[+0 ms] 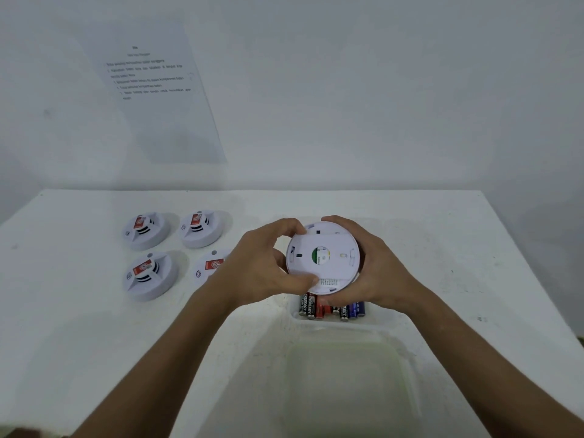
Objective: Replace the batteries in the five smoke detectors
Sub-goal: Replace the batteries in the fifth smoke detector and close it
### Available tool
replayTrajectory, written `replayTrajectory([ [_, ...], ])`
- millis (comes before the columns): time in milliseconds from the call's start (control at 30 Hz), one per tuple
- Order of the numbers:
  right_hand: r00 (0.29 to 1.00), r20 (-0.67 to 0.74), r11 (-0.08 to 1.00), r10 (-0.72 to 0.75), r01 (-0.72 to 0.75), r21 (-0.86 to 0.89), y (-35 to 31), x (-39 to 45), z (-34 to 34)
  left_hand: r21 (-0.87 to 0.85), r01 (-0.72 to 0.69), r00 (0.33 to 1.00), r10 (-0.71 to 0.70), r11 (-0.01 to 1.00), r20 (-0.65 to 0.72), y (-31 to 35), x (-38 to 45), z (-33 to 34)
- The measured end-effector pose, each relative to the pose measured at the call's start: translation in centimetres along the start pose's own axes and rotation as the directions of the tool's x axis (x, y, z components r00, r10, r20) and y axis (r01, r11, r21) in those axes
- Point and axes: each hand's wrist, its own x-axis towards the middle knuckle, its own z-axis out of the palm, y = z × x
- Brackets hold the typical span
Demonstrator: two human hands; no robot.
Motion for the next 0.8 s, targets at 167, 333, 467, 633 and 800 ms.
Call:
replayTrajectory([
  [167, 1.000, 0.012, 1.000, -0.003, 0.003, -0.005, 0.6, 0.3, 0.4, 0.094, -0.009, 0.999, 0.014, 0.996, -0.044, -1.1, 0.2, 0.4],
  [333, 0.999, 0.039, 1.000, 0.024, -0.024, -0.007, 1.5, 0.9, 0.4, 0.156, -0.046, 0.998, 0.054, 0.987, -0.044, -2.0, 0.6, 0.5],
  [467, 0.998, 0.058, 0.999, 0.039, -0.039, -0.011, 1.8, 1.2, -0.1, 0.081, -0.054, 0.999, 0.054, 0.995, -0.002, -2.3, 0.8, 0.1],
  [633, 0.996, 0.075, 0.998, 0.045, -0.042, -0.040, 2.1, 1.1, 0.3, 0.257, -0.137, 0.990, 0.138, 0.957, 0.016, -3.1, 1.1, 0.1],
  [800, 0.990, 0.129, 0.997, 0.049, -0.042, -0.057, 2.4, 1.2, 0.8, 0.440, -0.168, 0.985, 0.170, 0.882, 0.034, -2.7, 0.5, 0.1],
])
